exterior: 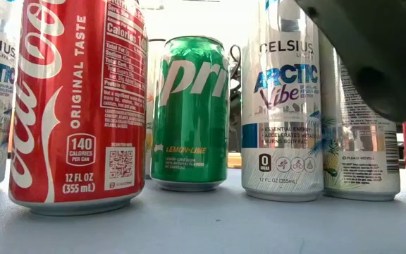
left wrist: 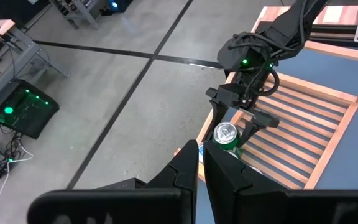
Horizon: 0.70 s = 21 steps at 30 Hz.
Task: Place canned beverage on shelf
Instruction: Put the green soda can on the shelf
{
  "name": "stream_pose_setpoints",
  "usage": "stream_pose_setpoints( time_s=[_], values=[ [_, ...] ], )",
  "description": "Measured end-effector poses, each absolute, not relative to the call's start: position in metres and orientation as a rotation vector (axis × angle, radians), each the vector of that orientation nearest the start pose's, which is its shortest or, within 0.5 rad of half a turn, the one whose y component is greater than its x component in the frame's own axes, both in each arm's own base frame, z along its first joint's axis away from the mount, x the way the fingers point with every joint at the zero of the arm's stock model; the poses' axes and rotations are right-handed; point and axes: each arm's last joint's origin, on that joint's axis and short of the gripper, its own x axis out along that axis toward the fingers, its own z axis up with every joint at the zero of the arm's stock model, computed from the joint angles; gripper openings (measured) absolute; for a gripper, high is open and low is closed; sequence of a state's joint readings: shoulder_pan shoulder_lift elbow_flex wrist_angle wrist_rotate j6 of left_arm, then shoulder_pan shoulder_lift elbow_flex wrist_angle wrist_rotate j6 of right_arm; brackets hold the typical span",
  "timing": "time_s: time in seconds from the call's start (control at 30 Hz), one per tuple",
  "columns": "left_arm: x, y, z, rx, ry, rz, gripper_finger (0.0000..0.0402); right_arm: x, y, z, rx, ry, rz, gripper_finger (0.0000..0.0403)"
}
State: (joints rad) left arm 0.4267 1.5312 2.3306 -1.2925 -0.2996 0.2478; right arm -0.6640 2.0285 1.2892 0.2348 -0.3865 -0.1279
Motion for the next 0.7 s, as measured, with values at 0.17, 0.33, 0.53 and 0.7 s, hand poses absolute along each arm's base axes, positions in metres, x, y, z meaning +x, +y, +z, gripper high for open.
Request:
stream_pose_setpoints(
  time_s=[0.17,0.33,0.53,0.7],
  values=[
    [0.198,0.099,0.540,0.204,0.590,0.644,0.0019,0.352,-0.262,0.171,0.119,0.491,-0.233,0.0380],
    [0.198,0.099,0.540,0.203,0.590,0.644,0.0042,0.348,-0.260,0.168,0.117,0.565,-0.230,0.0380],
    [0.198,0.099,0.540,0.202,0.589,0.642,0.0077,0.336,-0.254,0.171,0.079,0.710,-0.246,0.0380],
    [0.198,0.099,0.539,0.206,0.602,0.633,0.0089,0.324,-0.243,0.191,0.068,0.792,-0.232,0.0378]
  ],
)
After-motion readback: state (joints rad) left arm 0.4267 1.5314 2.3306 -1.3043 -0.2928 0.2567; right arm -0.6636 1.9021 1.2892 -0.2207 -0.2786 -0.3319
